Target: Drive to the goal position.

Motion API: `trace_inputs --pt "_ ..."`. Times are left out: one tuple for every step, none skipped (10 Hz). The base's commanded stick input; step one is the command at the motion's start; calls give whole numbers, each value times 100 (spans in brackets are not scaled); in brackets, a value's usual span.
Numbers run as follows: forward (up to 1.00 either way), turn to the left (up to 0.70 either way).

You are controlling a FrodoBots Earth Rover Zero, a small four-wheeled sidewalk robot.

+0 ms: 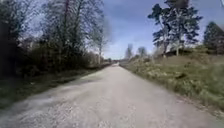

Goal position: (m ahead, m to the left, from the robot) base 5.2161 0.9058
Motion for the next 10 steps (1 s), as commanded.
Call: trace_inputs --pt "85 0" --pt "85 0" --pt "85 0" --pt "85 0" --pt "85 0" --pt "85 0" --pt "85 0" --pt "85 0" --pt "85 0" --pt "85 0"
